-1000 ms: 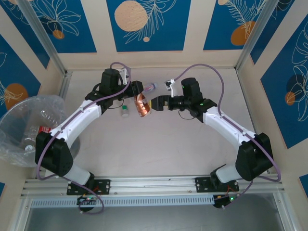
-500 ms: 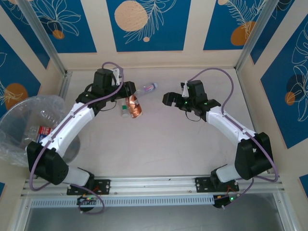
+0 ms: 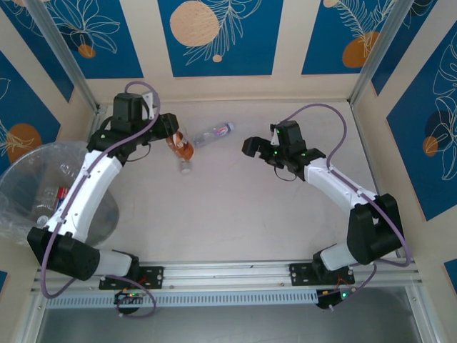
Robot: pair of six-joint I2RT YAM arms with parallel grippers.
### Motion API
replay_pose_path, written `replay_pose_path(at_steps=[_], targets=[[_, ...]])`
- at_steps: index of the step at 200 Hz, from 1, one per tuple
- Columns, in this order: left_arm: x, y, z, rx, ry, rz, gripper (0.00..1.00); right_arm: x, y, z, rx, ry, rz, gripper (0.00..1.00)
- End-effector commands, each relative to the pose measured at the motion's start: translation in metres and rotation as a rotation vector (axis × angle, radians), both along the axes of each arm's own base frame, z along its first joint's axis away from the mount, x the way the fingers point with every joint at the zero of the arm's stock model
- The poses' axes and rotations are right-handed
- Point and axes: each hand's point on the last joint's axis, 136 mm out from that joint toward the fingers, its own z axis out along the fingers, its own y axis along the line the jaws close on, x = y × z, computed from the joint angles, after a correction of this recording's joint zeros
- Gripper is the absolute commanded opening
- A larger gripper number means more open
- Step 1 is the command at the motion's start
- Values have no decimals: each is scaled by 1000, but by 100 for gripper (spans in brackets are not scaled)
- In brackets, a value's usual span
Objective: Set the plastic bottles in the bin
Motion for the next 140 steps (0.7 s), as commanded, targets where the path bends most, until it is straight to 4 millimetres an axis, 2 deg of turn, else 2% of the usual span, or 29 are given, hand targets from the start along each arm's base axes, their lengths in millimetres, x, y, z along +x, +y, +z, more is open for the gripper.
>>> replay_pose_path(at_steps=[1,34,80,140], targets=[[-11,27,19,47,-16,33,44,3,-8,3,9,-16,-48,100],[-16,56,36,63,-42,103,44,6,-16,1,4,-15,-69,100],[-25,73,52,48,-57,138,44,6,-19,-3,11,-14,-81,100],[-74,144,122,214,-174,385,44,10,-24,-15,13,6,-93,100]])
